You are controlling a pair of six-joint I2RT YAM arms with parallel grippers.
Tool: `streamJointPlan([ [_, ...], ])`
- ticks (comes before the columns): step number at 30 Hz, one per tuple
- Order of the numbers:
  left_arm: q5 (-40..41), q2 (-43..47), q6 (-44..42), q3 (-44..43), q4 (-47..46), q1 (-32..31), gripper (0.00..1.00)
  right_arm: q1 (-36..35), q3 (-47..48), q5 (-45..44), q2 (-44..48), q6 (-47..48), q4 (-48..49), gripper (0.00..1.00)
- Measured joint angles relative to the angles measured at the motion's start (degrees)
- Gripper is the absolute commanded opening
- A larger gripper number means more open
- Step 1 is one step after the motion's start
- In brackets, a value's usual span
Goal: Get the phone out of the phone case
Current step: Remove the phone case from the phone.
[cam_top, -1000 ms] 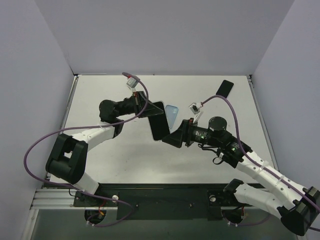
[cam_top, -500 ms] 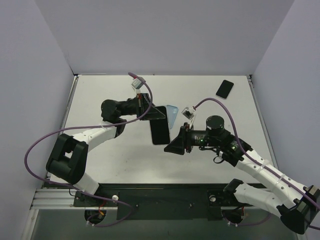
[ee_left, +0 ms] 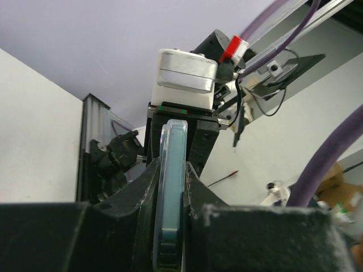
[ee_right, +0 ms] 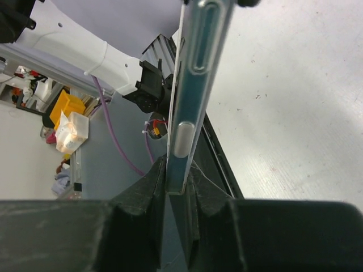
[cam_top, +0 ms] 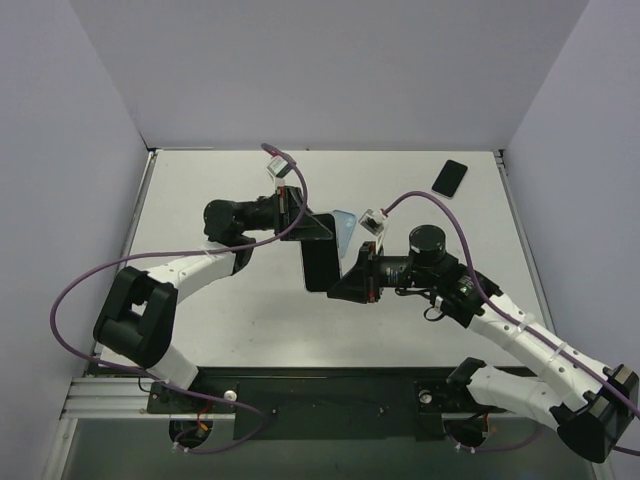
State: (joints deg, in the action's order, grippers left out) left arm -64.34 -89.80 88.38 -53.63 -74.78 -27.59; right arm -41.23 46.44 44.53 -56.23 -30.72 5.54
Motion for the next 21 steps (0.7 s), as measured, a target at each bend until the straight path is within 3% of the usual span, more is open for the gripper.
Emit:
streamJointPlan([
  [6,0.35,-3.93,11.61,0.02,-2.64,-0.39,0.00,-1.60,0.00,-0.98,1.46,3.26,-0.79,0.00],
  [11,-0.42,-4.85,15.47,0.13,-4.63,-1.31,0.00,-3.85,1.55,-2.69,1.60,7.93,-3.56,0.00],
  [17,-0.22,-4.59,18.18,0.00,-7.13,-4.42,0.00,-10.43,9.01,-9.53,1.79,18.82,-17.20,0.00],
  [21,0.20,-3.82,20.15,-1.88,-7.96,-7.61,0.00,-18.53,15.47,-18.51,0.87,27.10,-25.64,0.00],
])
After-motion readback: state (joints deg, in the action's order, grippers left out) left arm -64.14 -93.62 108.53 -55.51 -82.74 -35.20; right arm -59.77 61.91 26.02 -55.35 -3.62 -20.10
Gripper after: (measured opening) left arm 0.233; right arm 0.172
